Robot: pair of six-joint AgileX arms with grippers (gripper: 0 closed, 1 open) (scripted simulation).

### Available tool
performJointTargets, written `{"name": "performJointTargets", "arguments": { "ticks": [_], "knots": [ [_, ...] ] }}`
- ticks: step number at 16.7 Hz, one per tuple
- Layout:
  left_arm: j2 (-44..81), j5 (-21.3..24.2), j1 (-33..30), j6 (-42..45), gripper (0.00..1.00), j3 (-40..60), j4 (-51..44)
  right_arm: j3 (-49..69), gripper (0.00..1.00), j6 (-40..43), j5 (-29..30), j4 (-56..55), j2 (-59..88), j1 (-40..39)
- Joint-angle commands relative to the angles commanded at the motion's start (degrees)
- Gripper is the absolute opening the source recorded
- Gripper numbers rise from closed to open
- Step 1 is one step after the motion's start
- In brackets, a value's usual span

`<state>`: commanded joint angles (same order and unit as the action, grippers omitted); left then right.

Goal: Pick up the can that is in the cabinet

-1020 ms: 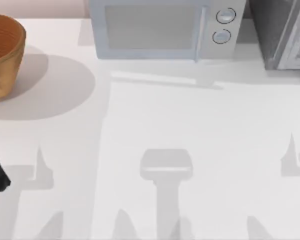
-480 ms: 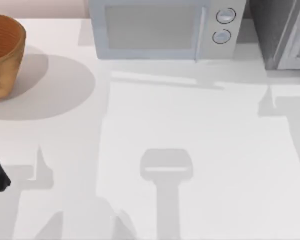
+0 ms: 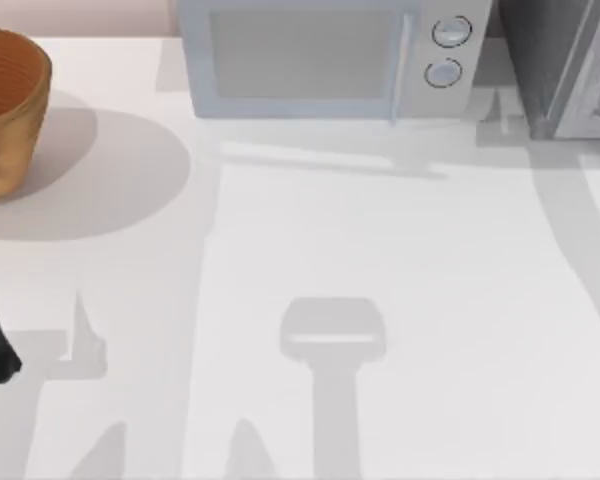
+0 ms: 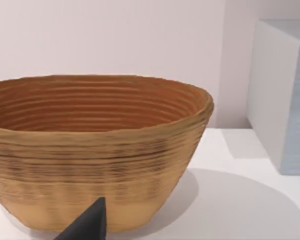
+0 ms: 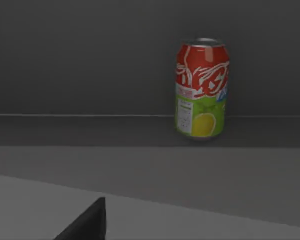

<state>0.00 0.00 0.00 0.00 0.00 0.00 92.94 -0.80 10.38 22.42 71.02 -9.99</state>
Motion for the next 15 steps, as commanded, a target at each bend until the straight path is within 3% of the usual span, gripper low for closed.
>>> {"name": "performJointTargets", "arguments": {
  "ticks": [4,15],
  "knots": [
    [0.0,0.0,0.0,0.0,1.0,0.0,0.0,6.68,1.0,-0.09,0.86,1.46,4.89,-0.58],
    [0.0,0.0,0.0,0.0,1.0,0.0,0.0,10.27,1.0,0.05,-1.18,-3.27,12.92,1.75]
  ]
}}
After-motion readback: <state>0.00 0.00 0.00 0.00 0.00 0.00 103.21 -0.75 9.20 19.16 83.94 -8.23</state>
